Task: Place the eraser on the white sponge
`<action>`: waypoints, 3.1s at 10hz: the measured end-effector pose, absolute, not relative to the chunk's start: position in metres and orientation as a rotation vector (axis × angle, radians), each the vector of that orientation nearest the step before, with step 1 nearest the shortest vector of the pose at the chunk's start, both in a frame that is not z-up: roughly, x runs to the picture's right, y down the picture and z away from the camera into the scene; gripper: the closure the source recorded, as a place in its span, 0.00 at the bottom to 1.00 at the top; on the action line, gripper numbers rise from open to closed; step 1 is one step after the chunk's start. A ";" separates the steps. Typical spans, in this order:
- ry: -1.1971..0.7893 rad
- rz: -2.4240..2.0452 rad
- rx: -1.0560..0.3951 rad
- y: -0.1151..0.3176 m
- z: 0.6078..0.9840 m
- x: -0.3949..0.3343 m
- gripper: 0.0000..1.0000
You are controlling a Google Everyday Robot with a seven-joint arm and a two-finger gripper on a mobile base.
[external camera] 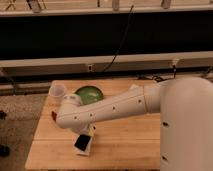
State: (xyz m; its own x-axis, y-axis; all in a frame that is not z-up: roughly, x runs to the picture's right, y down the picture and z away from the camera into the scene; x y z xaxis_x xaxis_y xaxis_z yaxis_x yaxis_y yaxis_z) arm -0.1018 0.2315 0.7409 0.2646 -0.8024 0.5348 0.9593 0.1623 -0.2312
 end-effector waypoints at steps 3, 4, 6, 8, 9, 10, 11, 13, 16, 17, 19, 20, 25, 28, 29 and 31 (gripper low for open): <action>-0.320 -1.292 -0.582 0.230 0.740 -0.104 1.00; -0.320 -1.294 -0.579 0.229 0.740 -0.105 1.00; -0.321 -1.299 -0.576 0.229 0.739 -0.107 1.00; -0.322 -1.302 -0.573 0.228 0.739 -0.108 1.00; -0.323 -1.304 -0.570 0.228 0.738 -0.109 1.00; -0.323 -1.306 -0.569 0.228 0.738 -0.109 0.98; -0.324 -1.307 -0.566 0.228 0.737 -0.111 0.94; -0.324 -1.311 -0.563 0.228 0.736 -0.112 0.94; -0.324 -1.319 -0.559 0.229 0.735 -0.116 0.80; -0.324 -1.321 -0.558 0.229 0.736 -0.116 0.74; -0.325 -1.322 -0.555 0.230 0.735 -0.118 0.72; -0.325 -1.324 -0.555 0.231 0.736 -0.119 0.67; -0.326 -1.339 -0.551 0.234 0.737 -0.124 0.36; -0.327 -1.344 -0.548 0.235 0.737 -0.123 0.61; -0.330 -1.343 -0.544 0.236 0.737 -0.123 0.75; -0.329 -1.339 -0.541 0.236 0.738 -0.120 0.92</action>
